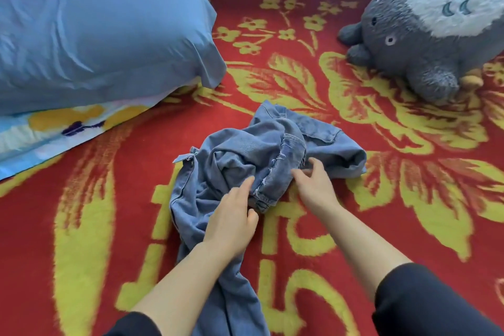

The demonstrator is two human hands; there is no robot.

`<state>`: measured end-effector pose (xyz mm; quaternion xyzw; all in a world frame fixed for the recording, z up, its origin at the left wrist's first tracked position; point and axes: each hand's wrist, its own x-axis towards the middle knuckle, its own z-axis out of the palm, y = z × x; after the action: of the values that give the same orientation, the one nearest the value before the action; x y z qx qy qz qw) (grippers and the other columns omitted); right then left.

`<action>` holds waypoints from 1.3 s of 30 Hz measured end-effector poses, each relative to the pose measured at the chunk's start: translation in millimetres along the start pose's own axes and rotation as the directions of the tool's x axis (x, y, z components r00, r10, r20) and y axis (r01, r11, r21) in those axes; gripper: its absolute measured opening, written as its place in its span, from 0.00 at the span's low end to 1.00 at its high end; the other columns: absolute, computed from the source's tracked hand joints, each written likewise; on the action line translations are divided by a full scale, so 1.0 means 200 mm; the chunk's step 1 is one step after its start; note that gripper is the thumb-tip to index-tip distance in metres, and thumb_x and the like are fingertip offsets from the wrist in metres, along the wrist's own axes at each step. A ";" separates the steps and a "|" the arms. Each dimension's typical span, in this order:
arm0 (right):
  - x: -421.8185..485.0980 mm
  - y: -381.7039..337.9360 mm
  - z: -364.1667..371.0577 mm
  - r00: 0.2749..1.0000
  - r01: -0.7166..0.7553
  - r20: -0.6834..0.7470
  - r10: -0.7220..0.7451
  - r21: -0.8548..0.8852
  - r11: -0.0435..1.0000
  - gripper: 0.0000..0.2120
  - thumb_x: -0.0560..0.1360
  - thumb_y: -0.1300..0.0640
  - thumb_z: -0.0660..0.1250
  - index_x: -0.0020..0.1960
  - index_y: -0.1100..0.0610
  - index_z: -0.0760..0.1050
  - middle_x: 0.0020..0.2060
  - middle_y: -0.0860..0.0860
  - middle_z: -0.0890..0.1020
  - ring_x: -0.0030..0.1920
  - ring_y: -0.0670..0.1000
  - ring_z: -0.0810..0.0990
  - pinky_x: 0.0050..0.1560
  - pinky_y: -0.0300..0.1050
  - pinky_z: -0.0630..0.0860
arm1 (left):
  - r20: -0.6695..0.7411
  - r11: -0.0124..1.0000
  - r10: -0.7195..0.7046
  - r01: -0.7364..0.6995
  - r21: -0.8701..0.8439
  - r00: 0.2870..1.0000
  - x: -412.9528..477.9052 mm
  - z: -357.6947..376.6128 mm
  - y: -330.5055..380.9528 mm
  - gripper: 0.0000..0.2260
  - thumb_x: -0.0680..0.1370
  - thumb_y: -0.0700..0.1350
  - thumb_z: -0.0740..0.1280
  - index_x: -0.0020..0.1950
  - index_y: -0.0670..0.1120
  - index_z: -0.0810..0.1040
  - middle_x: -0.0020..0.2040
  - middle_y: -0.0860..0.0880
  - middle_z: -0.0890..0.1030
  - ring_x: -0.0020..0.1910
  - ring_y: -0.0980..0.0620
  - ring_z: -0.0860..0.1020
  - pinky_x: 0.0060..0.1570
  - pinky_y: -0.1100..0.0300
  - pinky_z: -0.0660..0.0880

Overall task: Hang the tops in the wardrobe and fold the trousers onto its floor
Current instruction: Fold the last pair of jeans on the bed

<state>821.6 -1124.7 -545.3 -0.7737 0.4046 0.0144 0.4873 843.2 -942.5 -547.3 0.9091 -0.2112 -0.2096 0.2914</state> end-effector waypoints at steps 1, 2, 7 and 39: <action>0.05 -0.03 0.02 0.995 -0.096 -0.006 0.099 0.161 0.982 0.33 0.74 0.48 0.67 0.75 0.56 0.59 0.63 0.49 0.74 0.57 0.51 0.75 0.56 0.46 0.71 | -0.019 1.000 0.003 -0.003 -0.006 1.000 0.02 0.02 -0.01 0.29 0.77 0.45 0.61 0.77 0.56 0.55 0.62 0.52 0.71 0.62 0.51 0.70 0.59 0.51 0.71; 0.10 -0.06 0.03 0.985 -0.164 0.001 0.171 0.280 0.946 0.38 0.73 0.46 0.69 0.76 0.57 0.56 0.66 0.50 0.71 0.61 0.52 0.74 0.61 0.50 0.72 | -0.024 1.000 0.002 -0.002 -0.010 1.000 0.04 0.03 -0.02 0.30 0.77 0.46 0.61 0.77 0.56 0.55 0.61 0.51 0.70 0.62 0.51 0.69 0.59 0.51 0.71; 0.10 -0.18 0.08 0.989 -0.144 0.095 0.115 0.407 0.902 0.09 0.71 0.62 0.69 0.50 0.55 0.76 0.40 0.54 0.79 0.31 0.48 0.76 0.30 0.37 0.72 | -0.001 0.813 -0.276 0.233 -0.534 0.961 0.08 -0.05 -0.02 0.10 0.78 0.51 0.63 0.59 0.55 0.77 0.49 0.55 0.79 0.51 0.56 0.77 0.53 0.58 0.73; -0.43 0.31 0.41 0.951 0.310 0.262 -0.167 -0.796 0.520 0.53 0.71 0.45 0.71 0.74 0.40 0.29 0.78 0.55 0.42 0.77 0.61 0.45 0.68 0.63 0.61 | -0.019 0.634 -0.644 0.519 -0.573 0.765 -0.64 -0.29 -0.59 0.50 0.61 0.65 0.72 0.76 0.51 0.54 0.72 0.45 0.64 0.71 0.48 0.64 0.71 0.47 0.62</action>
<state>754.7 -1021.0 -598.9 -0.9555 0.2011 0.1950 0.0921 797.3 -764.6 -543.1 0.8259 0.1963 -0.2400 0.4709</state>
